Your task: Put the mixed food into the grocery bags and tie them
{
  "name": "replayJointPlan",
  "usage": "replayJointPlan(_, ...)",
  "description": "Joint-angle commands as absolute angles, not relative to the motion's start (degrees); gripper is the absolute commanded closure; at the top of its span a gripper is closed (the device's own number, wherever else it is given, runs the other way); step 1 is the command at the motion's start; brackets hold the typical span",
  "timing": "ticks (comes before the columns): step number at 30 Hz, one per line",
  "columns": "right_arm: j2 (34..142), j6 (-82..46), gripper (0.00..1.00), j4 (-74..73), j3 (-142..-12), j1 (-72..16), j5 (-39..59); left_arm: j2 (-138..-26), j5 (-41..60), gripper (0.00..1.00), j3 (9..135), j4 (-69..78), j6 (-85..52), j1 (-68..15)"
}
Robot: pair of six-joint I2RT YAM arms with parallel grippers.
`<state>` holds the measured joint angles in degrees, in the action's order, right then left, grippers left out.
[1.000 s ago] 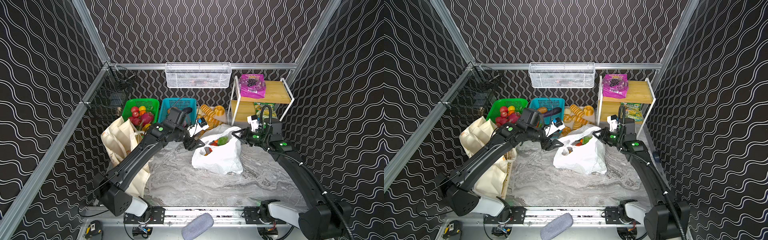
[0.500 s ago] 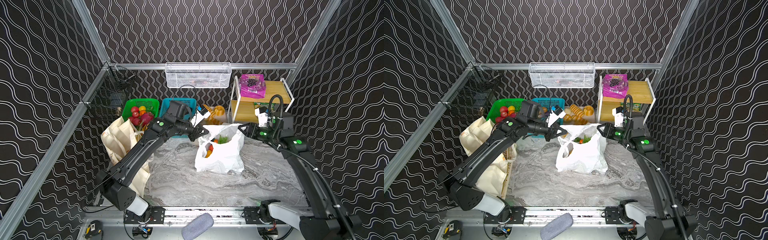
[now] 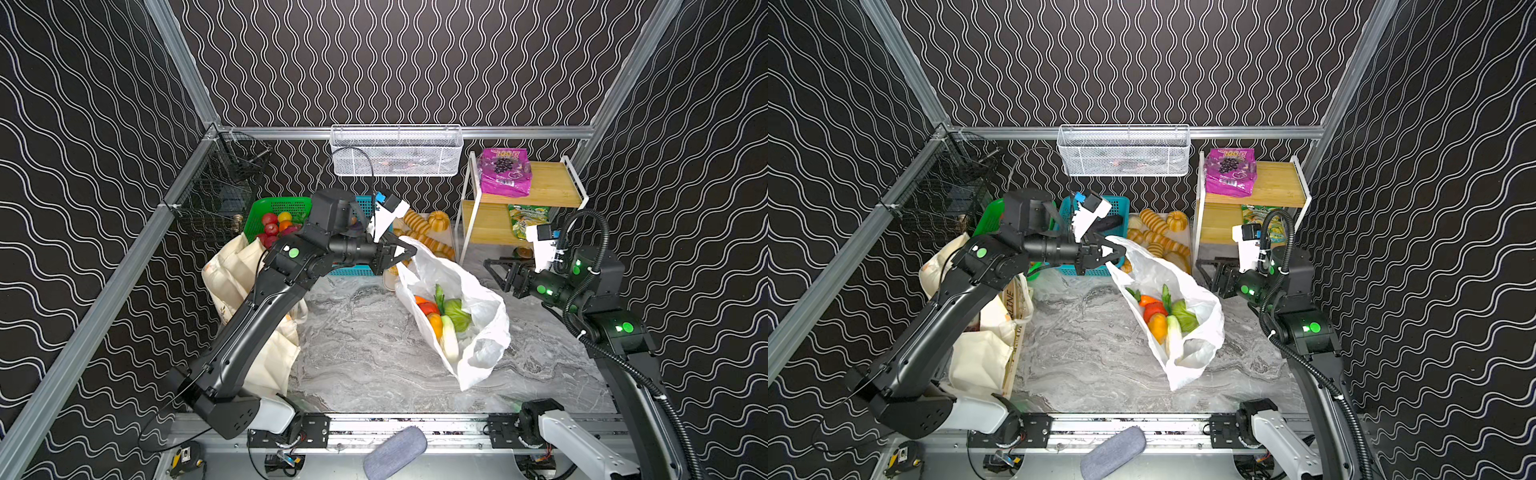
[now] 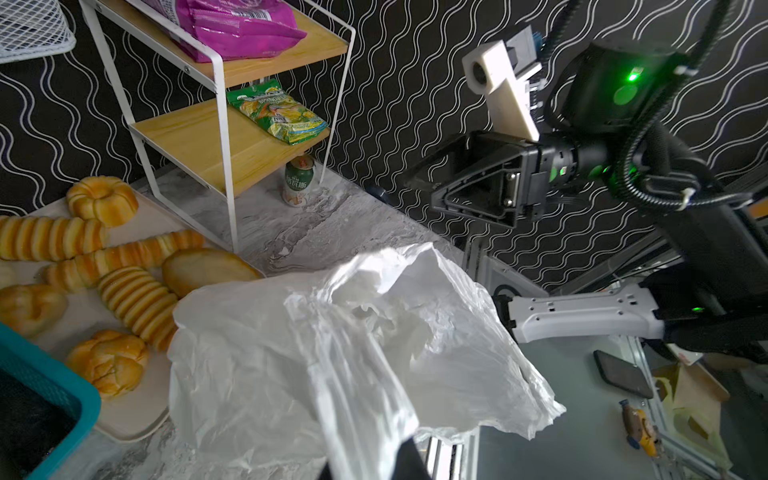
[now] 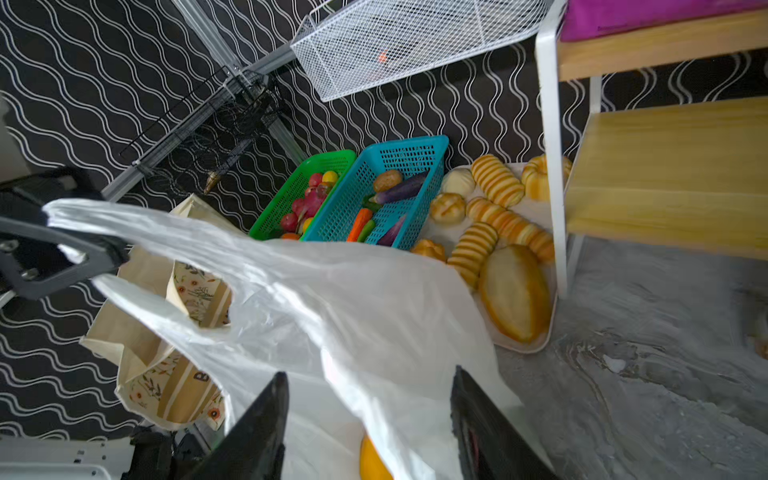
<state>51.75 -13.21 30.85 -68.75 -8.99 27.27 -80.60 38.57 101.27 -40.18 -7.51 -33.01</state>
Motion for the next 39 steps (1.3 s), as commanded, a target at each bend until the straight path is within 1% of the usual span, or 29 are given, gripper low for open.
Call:
replayJointPlan(1, 53.3, -15.8, 0.35, 32.8, -72.7, -9.1, 21.3, -78.6, 37.7, 1.00, 102.0, -35.8, -16.1, -32.9)
replayJointPlan(4, 56.3, -17.0, 0.34, 37.1, -77.1, -9.1, 19.1, -76.7, 35.8, 1.00, 100.5, -32.4, -23.0, -32.9)
replayJointPlan(7, 60.1, -18.6, 0.32, 42.7, -82.4, -9.0, 17.9, -74.9, 31.8, 1.00, 99.0, -31.0, -28.1, -33.0)
replayJointPlan(9, 62.4, -20.1, 0.32, 47.2, -85.4, -9.1, 17.0, -73.6, 28.3, 1.00, 98.1, -31.7, -28.5, -33.0)
replayJointPlan(11, 64.0, -21.9, 0.31, 50.3, -87.3, -9.0, 17.3, -72.8, 22.7, 1.00, 98.2, -33.9, -28.3, -33.0)
replayJointPlan(14, 64.1, -24.4, 0.32, 51.3, -87.1, -9.1, 20.9, -73.1, 17.9, 1.00, 98.2, -35.3, -29.6, -33.0)
replayJointPlan(16, 63.3, -25.6, 0.32, 50.6, -85.8, -9.1, 26.5, -73.4, 17.0, 1.00, 97.2, -33.7, -31.4, -33.0)
replayJointPlan(19, 60.9, -28.7, 0.32, 46.9, -81.5, -9.6, 35.0, -73.7, 15.7, 1.00, 95.6, -30.4, -33.6, -33.7)
replayJointPlan(21, 58.6, -30.2, 0.32, 44.6, -77.8, -10.7, 37.1, -73.9, 14.0, 1.00, 94.6, -28.0, -34.5, -34.4)
replayJointPlan(25, 57.2, -31.7, 0.32, 44.8, -72.7, -15.6, 33.9, -75.0, 10.9, 1.00, 95.0, -26.0, -35.5, -36.2)
replayJointPlan(30, 62.0, -33.5, 0.32, 42.2, -71.8, -33.1, 27.1, -76.3, 9.2, 1.00, 95.8, -24.3, -35.2, -37.9)
replayJointPlan(33, 67.1, -37.1, 0.30, 44.6, -76.2, -40.0, 15.4, -76.6, 8.6, 1.00, 96.1, -25.0, -35.0, -38.1)
replayJointPlan(37, 70.6, -41.9, 0.28, 40.3, -75.1, -46.0, 8.3, -76.7, 8.3, 1.00, 95.8, -24.6, -35.0, -38.1)
replayJointPlan(39, 74.2, -44.0, 0.30, 44.4, -76.4, -47.8, 2.7, -77.0, 8.2, 1.00, 96.5, -25.2, -34.6, -38.2)
